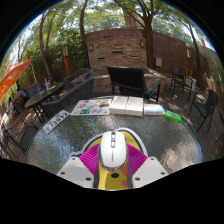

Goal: Arrange mouse

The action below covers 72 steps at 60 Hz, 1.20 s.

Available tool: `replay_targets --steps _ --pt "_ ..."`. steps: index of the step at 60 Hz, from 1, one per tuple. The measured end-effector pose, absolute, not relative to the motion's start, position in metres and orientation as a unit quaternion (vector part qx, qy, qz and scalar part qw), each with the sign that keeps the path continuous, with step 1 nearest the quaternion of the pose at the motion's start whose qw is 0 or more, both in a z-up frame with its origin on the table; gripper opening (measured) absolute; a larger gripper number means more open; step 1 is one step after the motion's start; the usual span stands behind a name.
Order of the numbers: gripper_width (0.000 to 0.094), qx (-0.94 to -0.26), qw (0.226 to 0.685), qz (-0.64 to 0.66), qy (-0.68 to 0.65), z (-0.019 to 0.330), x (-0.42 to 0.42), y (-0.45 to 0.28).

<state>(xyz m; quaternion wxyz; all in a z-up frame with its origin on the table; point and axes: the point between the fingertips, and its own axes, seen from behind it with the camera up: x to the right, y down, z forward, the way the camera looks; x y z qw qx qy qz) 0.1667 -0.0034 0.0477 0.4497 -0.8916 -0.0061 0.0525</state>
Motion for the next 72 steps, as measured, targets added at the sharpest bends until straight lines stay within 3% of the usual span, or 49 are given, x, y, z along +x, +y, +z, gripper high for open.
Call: replay_targets --steps 4,12,19,47,61,72 --pt "0.0382 -0.904 0.426 0.043 -0.011 0.018 0.164 -0.007" --pt "0.0550 -0.909 0.414 0.040 -0.020 -0.006 0.159 -0.014" --pt "0.0871 -0.908 0.418 0.034 -0.020 0.006 0.158 -0.025" --pt "0.0855 -0.884 0.467 -0.012 0.000 0.190 0.149 -0.188" --pt "0.0856 -0.877 0.481 -0.015 0.016 0.224 0.155 -0.278" --pt "0.0853 -0.874 0.485 -0.023 0.015 0.228 0.160 -0.321"
